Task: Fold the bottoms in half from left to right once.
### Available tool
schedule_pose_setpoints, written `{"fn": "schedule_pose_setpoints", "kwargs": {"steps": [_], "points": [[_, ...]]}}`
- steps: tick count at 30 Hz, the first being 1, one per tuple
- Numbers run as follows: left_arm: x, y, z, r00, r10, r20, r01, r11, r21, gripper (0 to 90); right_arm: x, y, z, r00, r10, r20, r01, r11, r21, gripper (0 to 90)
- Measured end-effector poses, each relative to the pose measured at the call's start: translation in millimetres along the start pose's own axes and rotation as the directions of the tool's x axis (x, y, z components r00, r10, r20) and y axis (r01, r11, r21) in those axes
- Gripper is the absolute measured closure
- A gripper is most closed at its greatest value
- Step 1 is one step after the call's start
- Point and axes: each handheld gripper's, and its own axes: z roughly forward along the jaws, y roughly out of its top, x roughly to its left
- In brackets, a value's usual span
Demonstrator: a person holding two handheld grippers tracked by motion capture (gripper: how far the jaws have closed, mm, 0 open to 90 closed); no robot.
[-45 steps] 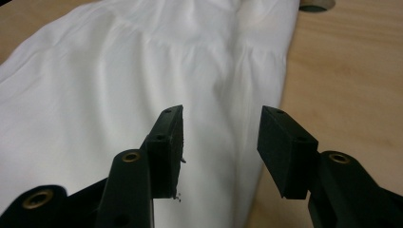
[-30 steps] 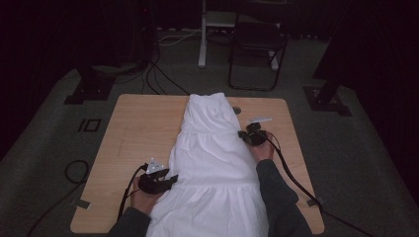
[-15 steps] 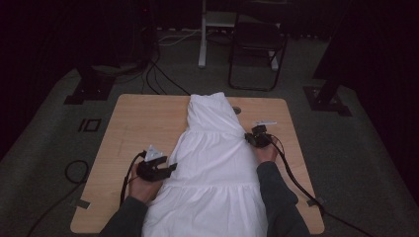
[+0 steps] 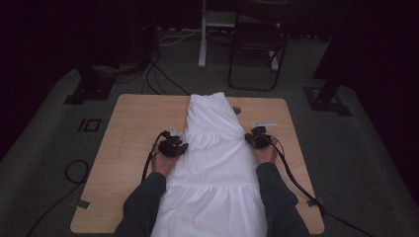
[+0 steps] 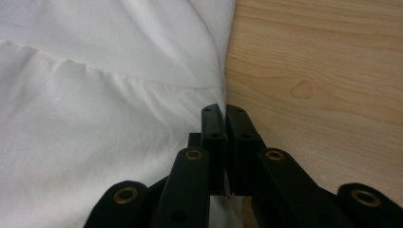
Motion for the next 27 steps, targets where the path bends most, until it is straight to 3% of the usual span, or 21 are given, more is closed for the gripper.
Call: {"fn": "schedule_pose_setpoints", "kwargs": {"steps": [4, 6, 12, 13, 18, 21, 22, 23, 26, 27], "points": [[-7.2, -11.8, -11.4, 0.9998, 0.02, 0.004, -0.02, 0.9998, 0.003, 85.1, 11.2, -9.7, -7.8, 0.9997, -0.026, -0.002, 0.026, 1.0, -0.007, 87.9], [-14.9, -29.3, -26.9, 0.999, 0.04, 0.02, -0.04, 0.9992, 0.0, 85.0, 19.2, -21.9, -18.8, 0.9988, -0.048, -0.015, 0.047, 0.999, -0.012, 87.9], [-27.1, -54.4, -48.8, 0.9985, 0.031, 0.045, -0.03, 0.9995, -0.005, 84.6, 30.0, -45.3, -42.3, 0.9957, -0.078, -0.051, 0.077, 0.997, -0.006, 87.8], [-36.6, -72.9, -64.9, 0.9972, 0.028, 0.069, -0.028, 0.9996, -0.008, 84.6, 39.0, -63.1, -61.8, 0.9918, -0.106, -0.071, 0.107, 0.994, 0.008, 87.8], [-45.6, -92.6, -81.8, 0.9945, 0.046, 0.094, -0.045, 0.9989, -0.014, 84.3, 51.3, -89.5, -90.1, 0.9846, -0.123, -0.124, 0.127, 0.991, 0.027, 87.2], [-45.1, -92.5, -81.2, 0.9943, 0.044, 0.097, -0.043, 0.9989, -0.018, 83.6, 52.3, -92.4, -95.0, 0.9823, -0.122, -0.142, 0.129, 0.991, 0.041, 79.7], [-44.4, -91.5, -79.7, 0.9943, 0.041, 0.099, -0.039, 0.999, -0.021, 83.5, 50.3, -90.5, -96.4, 0.9821, -0.124, -0.142, 0.131, 0.991, 0.038, 66.5], [-44.6, -91.1, -79.3, 0.9944, 0.046, 0.095, -0.044, 0.9988, -0.021, 83.5, 48.7, -88.2, -96.9, 0.9832, -0.116, -0.141, 0.121, 0.992, 0.028, 62.3], [-45.7, -90.5, -78.3, 0.9947, 0.051, 0.089, -0.049, 0.9985, -0.024, 83.3, 40.8, -70.3, -101.0, 0.9834, -0.077, -0.164, 0.068, 0.996, -0.062, 54.1], [-45.7, -90.5, -78.3, 0.9947, 0.051, 0.089, -0.049, 0.9985, -0.024, 83.3, 40.8, -70.3, -101.0, 0.9834, -0.077, -0.164, 0.068, 0.996, -0.062, 54.1]]}}
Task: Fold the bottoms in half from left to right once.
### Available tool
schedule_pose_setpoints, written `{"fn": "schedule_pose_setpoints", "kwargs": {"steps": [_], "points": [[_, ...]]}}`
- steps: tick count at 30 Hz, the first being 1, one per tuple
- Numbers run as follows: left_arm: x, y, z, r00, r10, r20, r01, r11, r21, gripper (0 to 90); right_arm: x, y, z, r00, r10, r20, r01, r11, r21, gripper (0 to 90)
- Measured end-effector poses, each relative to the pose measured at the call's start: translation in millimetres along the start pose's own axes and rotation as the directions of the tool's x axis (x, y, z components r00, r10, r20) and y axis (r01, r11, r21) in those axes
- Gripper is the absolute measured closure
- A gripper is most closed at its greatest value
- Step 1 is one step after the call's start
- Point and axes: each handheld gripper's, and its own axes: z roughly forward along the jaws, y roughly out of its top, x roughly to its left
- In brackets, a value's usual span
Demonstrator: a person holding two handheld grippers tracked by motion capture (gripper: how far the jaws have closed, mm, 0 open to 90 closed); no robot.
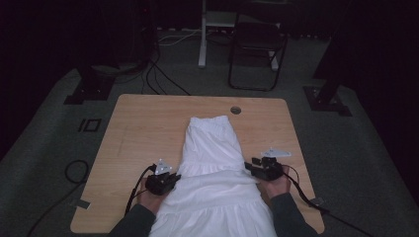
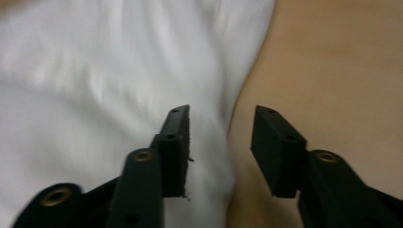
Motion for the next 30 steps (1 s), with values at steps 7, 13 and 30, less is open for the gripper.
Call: {"fn": "schedule_pose_setpoints", "kwargs": {"steps": [7, 13, 30], "points": [[-0.5, -0.8, 1.0, 0.9999, 0.006, -0.009, -0.006, 0.9999, -0.012, 82.1, -3.7, 64.1, 44.1, 0.9953, 0.016, -0.096, -0.021, 0.999, -0.048, 63.7], [-0.4, -1.4, 1.3, 1.0, 0.007, 0.002, -0.007, 0.9997, -0.022, 76.7, -4.4, 79.3, 93.0, 0.9844, 0.101, -0.144, -0.094, 0.994, 0.055, 51.8], [-8.2, 0.6, 4.5, 0.9987, 0.05, 0.008, -0.05, 0.9986, -0.018, 57.2, -25.1, 126.2, 94.5, 0.9835, -0.096, 0.153, 0.104, 0.994, -0.041, 88.4]]}}
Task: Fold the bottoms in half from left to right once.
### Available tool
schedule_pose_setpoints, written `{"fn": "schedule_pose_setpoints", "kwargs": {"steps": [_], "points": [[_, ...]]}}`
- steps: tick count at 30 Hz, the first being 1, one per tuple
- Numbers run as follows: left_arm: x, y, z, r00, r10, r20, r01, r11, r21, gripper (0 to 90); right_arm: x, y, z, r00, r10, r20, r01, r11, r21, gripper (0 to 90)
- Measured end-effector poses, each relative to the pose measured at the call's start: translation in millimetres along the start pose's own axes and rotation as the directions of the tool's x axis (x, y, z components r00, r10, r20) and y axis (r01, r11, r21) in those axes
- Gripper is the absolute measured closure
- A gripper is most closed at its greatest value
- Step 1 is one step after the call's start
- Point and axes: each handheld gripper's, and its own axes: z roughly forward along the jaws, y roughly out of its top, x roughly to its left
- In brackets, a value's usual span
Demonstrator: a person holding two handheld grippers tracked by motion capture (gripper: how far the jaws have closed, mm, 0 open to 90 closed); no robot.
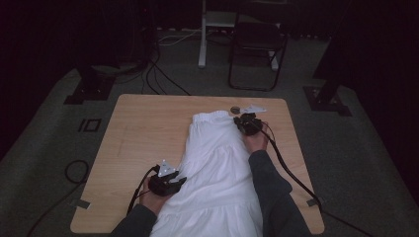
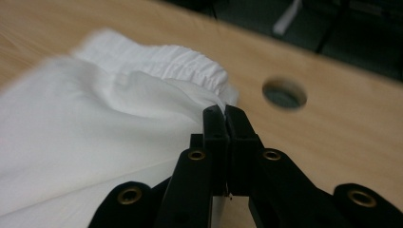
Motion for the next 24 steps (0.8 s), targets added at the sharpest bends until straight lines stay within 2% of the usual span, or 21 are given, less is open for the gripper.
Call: {"fn": "schedule_pose_setpoints", "kwargs": {"steps": [1, 3, 5, 7, 9, 11, 13, 14, 16, 17, 19, 20, 22, 24], "points": [[-0.1, -0.1, 0.0, 1.0, 0.0, 0.0, 0.0, 1.0, -0.001, 57.2, -0.1, -5.2, 10.2, 1.0, 0.007, 0.006, -0.007, 0.999, 0.045, 88.1], [0.1, -0.3, -0.2, 1.0, 0.002, 0.003, -0.002, 1.0, -0.001, 56.8, 0.5, -14.3, 23.3, 0.9998, 0.017, 0.011, -0.018, 0.995, 0.1, 85.2], [1.3, 0.6, -1.2, 0.9999, -0.003, 0.011, 0.003, 1.0, 0.006, 55.2, -0.1, -23.1, 32.8, 0.9989, 0.046, 0.012, -0.048, 0.99, 0.135, 74.6], [4.1, 4.0, -4.9, 0.9998, -0.01, 0.016, 0.01, 0.9999, 0.006, 51.9, -2.5, -28.1, 31.7, 0.9964, 0.084, 0.011, -0.085, 0.989, 0.119, 65.4], [7.7, 10.9, -9.9, 0.9998, -0.011, 0.019, 0.011, 0.9998, -0.018, 50.5, -5.5, -29.6, 23.4, 0.9929, 0.118, 0.006, -0.119, 0.99, 0.079, 57.5], [12.1, 22.6, -13.4, 0.9999, 0.001, 0.012, -0.001, 0.9994, -0.035, 49.2, -6.7, -30.3, 11.6, 0.9914, 0.131, -0.005, -0.131, 0.991, 0.041, 52.7], [15.9, 37.4, -13.2, 0.9998, 0.018, -0.001, -0.018, 0.9988, -0.045, 48.5, -4.5, -32.4, 0.6, 0.991, 0.127, -0.042, -0.127, 0.992, 0.016, 50.5], [19.0, 49.8, -10.5, 0.9996, 0.028, -0.008, -0.028, 0.9983, -0.052, 48.3, -2.8, -33.7, -2.6, 0.9918, 0.119, -0.047, -0.118, 0.993, 0.013, 50.3], [24.5, 70.4, -1.6, 0.9989, 0.038, -0.028, -0.04, 0.9979, -0.052, 48.1, 2.8, -38.9, -7.3, 0.9918, 0.108, -0.069, -0.107, 0.994, 0.015, 50.4], [28.1, 79.7, 5.5, 0.9992, 0.029, -0.028, -0.03, 0.9983, -0.051, 48.1, 5.3, -41.8, -6.6, 0.9921, 0.102, -0.073, -0.101, 0.995, 0.026, 50.9], [33.6, 92.9, 22.4, 0.9995, 0.008, -0.03, -0.009, 0.9996, -0.028, 49.3, 9.9, -48.2, -1.4, 0.994, 0.085, -0.068, -0.082, 0.995, 0.054, 51.4], [36.8, 99.0, 37.0, 0.9996, 0.006, -0.029, -0.006, 1.0, -0.001, 51.7, 11.3, -50.6, 1.0, 0.9944, 0.081, -0.067, -0.077, 0.995, 0.066, 51.3], [39.6, 102.3, 60.2, 0.9989, 0.0, -0.048, 0.001, 0.9997, 0.024, 54.7, 14.3, -57.1, 7.7, 0.9952, 0.077, -0.061, -0.071, 0.993, 0.091, 51.0], [40.6, 99.1, 78.3, 0.9978, 0.002, -0.066, 0.002, 0.9981, 0.061, 57.9, 16.7, -62.4, 11.3, 0.9956, 0.08, -0.049, -0.075, 0.991, 0.107, 50.8]]}}
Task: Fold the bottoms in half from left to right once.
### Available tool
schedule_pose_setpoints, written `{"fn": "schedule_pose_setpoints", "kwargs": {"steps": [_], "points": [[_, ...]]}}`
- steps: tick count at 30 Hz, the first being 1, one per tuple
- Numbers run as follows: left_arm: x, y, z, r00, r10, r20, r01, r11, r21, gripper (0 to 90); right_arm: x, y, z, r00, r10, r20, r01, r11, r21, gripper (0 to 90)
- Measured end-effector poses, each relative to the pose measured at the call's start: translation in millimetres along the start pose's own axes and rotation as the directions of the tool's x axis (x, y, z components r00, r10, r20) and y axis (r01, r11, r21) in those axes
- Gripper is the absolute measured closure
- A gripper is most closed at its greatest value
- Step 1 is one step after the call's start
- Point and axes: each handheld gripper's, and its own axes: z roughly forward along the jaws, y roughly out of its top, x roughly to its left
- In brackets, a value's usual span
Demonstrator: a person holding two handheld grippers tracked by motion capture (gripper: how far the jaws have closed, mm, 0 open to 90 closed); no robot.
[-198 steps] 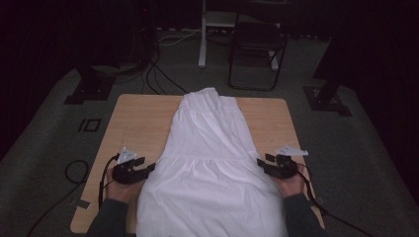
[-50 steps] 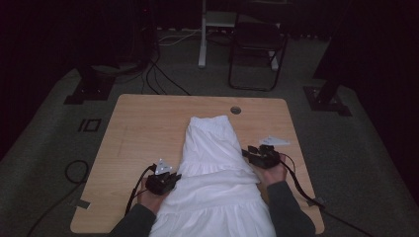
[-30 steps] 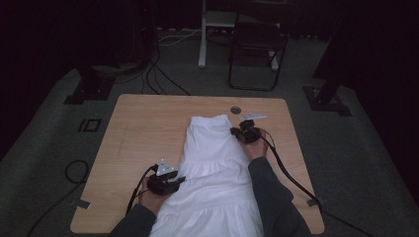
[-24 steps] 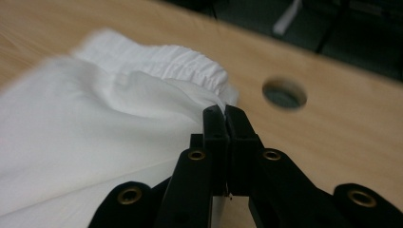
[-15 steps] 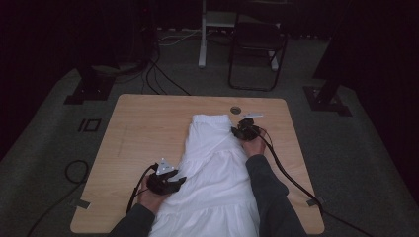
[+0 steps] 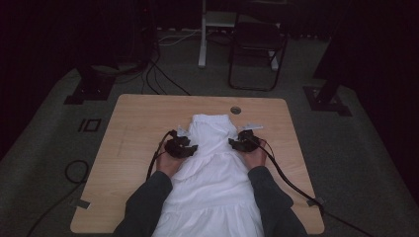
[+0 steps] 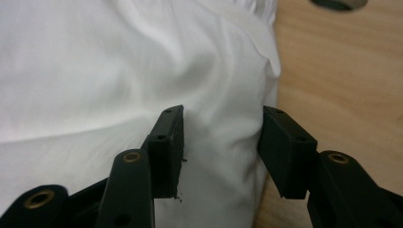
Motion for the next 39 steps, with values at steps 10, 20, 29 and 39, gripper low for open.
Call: {"fn": "schedule_pose_setpoints", "kwargs": {"steps": [10, 20, 29, 39], "points": [[-24.6, -43.5, -21.6, 0.9995, -0.023, 0.02, 0.024, 0.9991, -0.036, 67.3, 19.2, -30.1, -26.5, 0.9994, -0.021, 0.026, 0.021, 1.0, -0.02, 53.6], [-51.9, -77.2, -49.6, 0.9988, 0.027, 0.042, -0.024, 0.9982, -0.054, 67.2, 44.0, -61.2, -70.2, 0.9951, -0.084, -0.052, 0.086, 0.996, 0.035, 47.9], [-52.4, -77.6, -49.0, 0.9988, 0.033, 0.036, -0.031, 0.9977, -0.06, 67.1, 25.2, -20.6, -45.3, 0.997, -0.045, -0.064, 0.042, 0.998, -0.035, 25.6], [-52.0, -71.9, -50.2, 0.9983, 0.019, 0.055, -0.017, 0.9993, -0.035, 62.0, 31.0, -20.0, -16.7, 0.9944, -0.085, -0.063, 0.086, 0.996, 0.006, 49.9]]}}
